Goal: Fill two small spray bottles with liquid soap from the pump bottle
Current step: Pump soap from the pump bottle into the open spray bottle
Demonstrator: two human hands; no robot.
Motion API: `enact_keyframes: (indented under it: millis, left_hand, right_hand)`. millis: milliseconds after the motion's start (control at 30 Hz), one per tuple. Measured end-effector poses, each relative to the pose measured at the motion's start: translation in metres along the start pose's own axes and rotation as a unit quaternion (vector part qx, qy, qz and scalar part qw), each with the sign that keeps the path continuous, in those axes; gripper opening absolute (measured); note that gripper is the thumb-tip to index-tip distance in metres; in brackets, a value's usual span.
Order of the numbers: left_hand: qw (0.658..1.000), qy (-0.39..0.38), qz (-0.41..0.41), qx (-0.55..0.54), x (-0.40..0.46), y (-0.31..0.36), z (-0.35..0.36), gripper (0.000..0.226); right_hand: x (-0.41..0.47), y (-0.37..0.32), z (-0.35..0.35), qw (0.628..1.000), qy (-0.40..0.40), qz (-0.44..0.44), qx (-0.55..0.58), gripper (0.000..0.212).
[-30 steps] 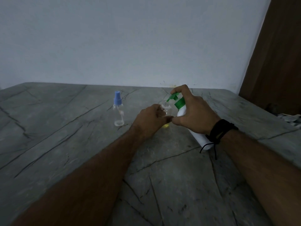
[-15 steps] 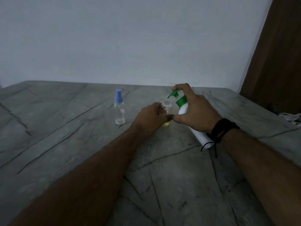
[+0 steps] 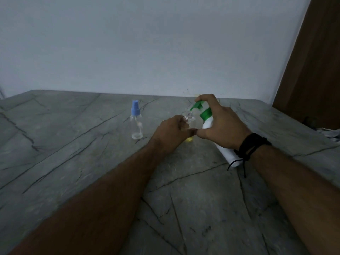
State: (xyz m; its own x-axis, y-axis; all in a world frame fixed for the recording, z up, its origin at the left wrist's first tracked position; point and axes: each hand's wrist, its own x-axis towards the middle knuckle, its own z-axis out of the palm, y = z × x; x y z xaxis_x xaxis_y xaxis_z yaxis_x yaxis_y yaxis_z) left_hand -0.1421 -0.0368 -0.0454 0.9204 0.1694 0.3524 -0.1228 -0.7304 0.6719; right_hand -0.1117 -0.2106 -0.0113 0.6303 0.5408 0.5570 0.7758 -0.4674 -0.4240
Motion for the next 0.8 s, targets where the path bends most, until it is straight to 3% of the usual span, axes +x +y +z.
enact_keyframes:
  millis: [800]
  left_hand:
    - [1.000, 0.001, 0.009, 0.002, -0.0012, -0.0001, -0.0010, 0.053]
  right_hand:
    - [0.0004, -0.0035, -0.0005, 1.000, -0.004, 0.007, 0.014, 0.073]
